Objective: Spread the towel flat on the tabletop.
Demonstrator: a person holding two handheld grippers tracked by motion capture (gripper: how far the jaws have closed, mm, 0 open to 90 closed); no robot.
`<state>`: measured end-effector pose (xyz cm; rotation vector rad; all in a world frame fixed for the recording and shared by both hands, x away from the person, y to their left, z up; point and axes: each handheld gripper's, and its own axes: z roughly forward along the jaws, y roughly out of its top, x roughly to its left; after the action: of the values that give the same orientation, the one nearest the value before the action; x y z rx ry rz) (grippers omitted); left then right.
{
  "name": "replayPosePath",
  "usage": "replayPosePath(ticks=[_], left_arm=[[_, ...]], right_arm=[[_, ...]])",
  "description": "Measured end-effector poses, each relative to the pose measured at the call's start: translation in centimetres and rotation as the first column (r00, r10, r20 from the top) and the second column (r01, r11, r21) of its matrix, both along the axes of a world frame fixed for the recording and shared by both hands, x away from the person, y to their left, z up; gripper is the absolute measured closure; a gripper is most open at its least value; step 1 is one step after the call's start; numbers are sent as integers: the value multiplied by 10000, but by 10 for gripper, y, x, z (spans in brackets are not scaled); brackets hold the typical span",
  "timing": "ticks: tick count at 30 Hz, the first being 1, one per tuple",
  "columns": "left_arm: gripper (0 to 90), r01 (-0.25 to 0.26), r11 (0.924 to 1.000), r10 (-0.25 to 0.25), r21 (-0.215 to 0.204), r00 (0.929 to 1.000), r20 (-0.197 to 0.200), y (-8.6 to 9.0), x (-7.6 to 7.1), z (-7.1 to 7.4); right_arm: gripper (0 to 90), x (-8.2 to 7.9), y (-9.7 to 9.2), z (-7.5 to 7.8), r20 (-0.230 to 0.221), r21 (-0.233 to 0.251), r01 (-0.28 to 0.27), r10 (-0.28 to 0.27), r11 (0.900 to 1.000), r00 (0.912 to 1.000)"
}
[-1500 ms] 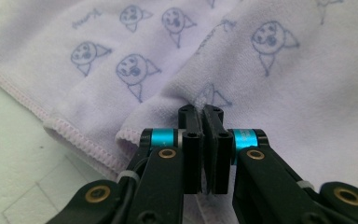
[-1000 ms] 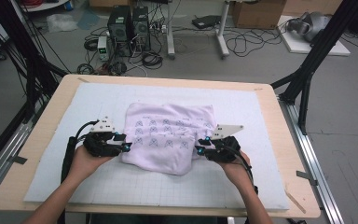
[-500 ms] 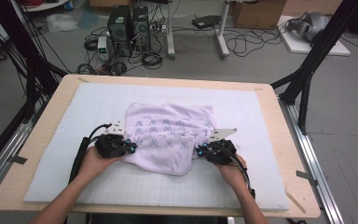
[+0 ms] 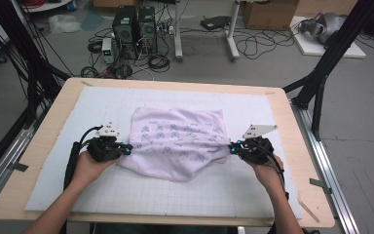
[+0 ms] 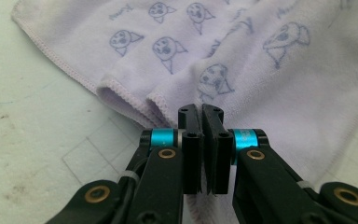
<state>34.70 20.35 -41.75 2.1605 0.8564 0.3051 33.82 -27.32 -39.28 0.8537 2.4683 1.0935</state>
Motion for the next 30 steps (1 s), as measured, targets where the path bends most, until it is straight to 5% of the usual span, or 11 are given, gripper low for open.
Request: replayPosePath(ticks=[8, 13, 18, 23, 30], left_arm=[[819, -185, 9996, 181, -196, 9995, -243, 2, 9, -6], [638, -137, 9981, 139, -593, 9999, 25, 10, 0, 6], [570, 187, 9984, -171, -527, 9994, 302, 10, -7, 13], [545, 356, 9988, -349, -342, 9992, 192, 5, -9, 7], [542, 367, 9993, -366, 46, 9991, -193, 0, -2, -7]], right_arm=[[818, 26, 7, -14, -311, -23, 281, -282, 9996, 9991], [680, 11, 6, -1, 102, 534, 134, -139, 9985, 9999], [628, -12, 16, 7, 445, 796, -524, 489, 9954, 9978], [529, -23, 37, -3, 420, 707, -941, 913, 9930, 9949], [501, -20, 57, -20, 129, 344, -1099, 1095, 9933, 9939]])
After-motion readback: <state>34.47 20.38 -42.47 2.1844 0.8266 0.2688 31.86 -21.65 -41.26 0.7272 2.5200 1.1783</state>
